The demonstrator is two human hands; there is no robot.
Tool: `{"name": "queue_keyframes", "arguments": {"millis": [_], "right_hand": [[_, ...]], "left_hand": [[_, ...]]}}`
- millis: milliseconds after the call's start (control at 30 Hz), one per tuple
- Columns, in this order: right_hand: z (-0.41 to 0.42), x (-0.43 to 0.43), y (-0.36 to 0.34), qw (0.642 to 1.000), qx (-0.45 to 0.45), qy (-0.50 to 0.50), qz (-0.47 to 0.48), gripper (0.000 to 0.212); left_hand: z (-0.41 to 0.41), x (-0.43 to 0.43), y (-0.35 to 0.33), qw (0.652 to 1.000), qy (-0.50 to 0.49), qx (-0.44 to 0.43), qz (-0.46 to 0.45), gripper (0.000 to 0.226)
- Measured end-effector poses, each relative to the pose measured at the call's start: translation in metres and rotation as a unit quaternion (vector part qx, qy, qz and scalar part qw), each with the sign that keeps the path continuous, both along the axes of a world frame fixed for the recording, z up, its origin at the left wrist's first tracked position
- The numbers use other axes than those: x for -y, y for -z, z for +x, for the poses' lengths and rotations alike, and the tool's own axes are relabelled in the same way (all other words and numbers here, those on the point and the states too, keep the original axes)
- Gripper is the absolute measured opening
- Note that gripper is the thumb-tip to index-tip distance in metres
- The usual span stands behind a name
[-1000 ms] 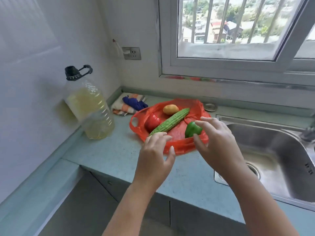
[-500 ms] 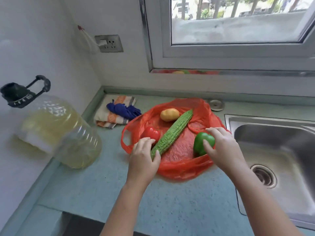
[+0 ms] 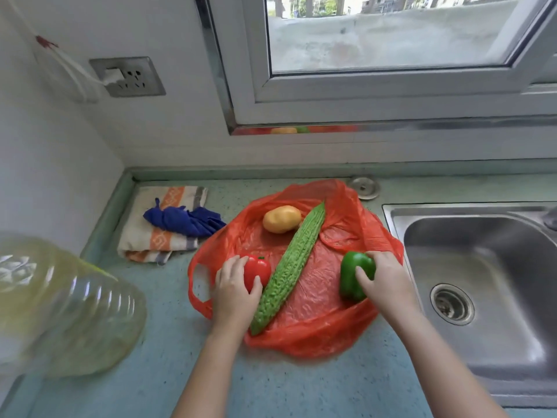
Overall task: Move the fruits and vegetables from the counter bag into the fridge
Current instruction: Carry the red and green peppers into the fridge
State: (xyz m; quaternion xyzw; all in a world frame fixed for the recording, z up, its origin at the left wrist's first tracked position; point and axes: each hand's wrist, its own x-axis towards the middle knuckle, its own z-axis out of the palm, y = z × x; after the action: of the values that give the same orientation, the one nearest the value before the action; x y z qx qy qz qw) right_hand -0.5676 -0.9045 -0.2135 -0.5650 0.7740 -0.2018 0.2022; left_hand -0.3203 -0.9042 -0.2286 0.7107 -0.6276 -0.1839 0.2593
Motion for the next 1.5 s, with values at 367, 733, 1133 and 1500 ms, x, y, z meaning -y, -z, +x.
{"name": "queue_keyframes", "arguments": {"millis": [367,733,1133,1500], "right_hand": [[0.009,0.018,0.022,0.996,0.072,0.038,0.023,0.058],[0.014,0.024,0.037,0.977,0.164,0.085,0.105,0.084],[0.016,-0.004,-0.009,0.98,0.19,0.051,-0.036,0.08],[-0.028,-0.1,-0.09,0.953,0.179,0.157,-0.187,0.08]], "left_hand": [[-0.002,0.016,0.018,0.998,0.009,-0.028,0.064,0.061],[-0.004,0.033,0.024,0.993,0.008,-0.042,0.11,0.083],[-0.017,0.03,-0.011,0.992,-0.026,-0.082,0.094,0.086],[-0.108,-0.016,-0.085,0.941,0.249,-0.231,0.001,0.088]]}}
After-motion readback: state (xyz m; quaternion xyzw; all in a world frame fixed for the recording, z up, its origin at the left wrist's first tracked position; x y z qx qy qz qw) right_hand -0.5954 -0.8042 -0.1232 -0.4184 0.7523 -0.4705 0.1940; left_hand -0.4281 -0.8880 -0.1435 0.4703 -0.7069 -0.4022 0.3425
